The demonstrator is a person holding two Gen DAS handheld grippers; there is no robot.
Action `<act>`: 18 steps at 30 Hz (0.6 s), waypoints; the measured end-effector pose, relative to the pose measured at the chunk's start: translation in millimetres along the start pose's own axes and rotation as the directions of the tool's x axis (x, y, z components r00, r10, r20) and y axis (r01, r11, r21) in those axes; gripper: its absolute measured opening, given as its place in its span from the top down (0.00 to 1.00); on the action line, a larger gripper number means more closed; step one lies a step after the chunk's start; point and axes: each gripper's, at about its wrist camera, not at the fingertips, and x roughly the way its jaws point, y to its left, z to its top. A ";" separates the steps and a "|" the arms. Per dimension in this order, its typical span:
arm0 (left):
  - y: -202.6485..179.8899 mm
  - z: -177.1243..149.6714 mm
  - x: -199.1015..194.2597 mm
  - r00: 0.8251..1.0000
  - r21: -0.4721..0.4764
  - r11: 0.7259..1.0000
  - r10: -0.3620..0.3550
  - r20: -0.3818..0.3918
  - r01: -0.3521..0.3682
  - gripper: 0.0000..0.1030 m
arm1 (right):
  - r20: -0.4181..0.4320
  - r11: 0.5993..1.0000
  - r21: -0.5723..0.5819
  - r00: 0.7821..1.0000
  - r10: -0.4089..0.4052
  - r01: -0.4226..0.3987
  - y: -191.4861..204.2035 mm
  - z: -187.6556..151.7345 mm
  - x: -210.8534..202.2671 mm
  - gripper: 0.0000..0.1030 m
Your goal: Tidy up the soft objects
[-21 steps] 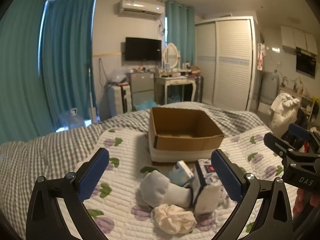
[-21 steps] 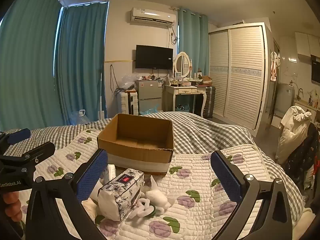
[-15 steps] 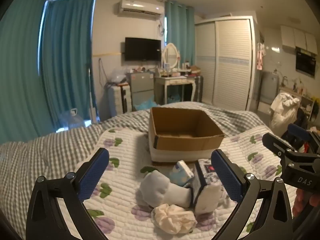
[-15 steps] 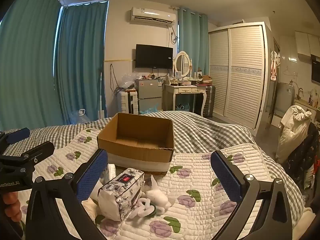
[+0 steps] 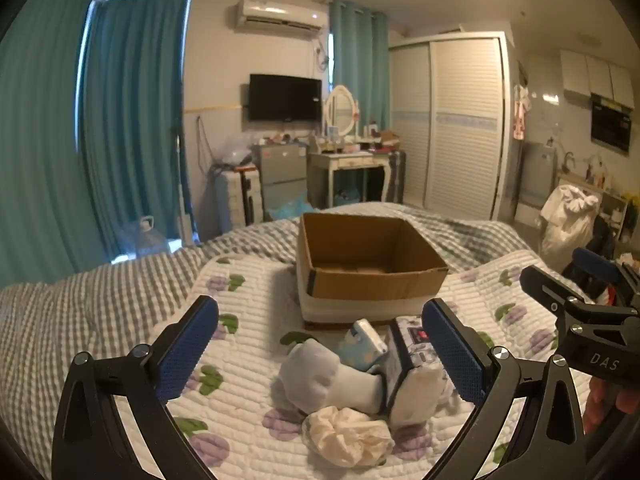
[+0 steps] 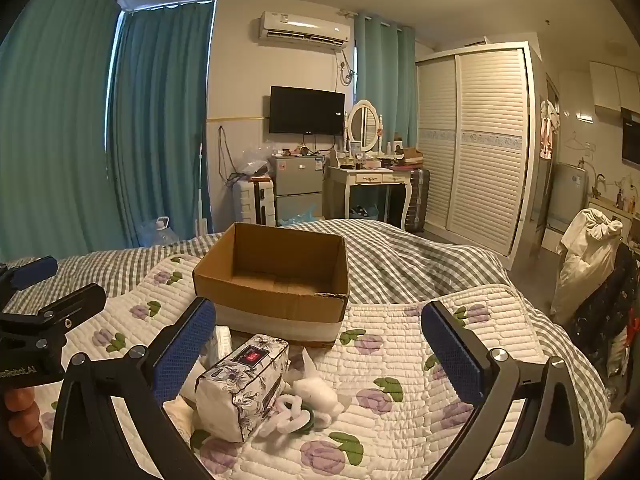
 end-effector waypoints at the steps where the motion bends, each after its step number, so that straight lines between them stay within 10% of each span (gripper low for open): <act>1: 1.0 -0.6 0.4 1.000 -0.001 1.000 0.001 0.000 -0.001 0.00 | 0.000 1.000 0.000 1.000 0.000 0.000 -0.1 0.0 -0.1 0.00; 18: 4.1 -2.0 -1.1 1.000 -0.008 1.000 0.004 0.002 -0.004 0.00 | -0.009 1.000 -0.002 1.000 -0.002 0.002 0.2 0.6 1.7 0.00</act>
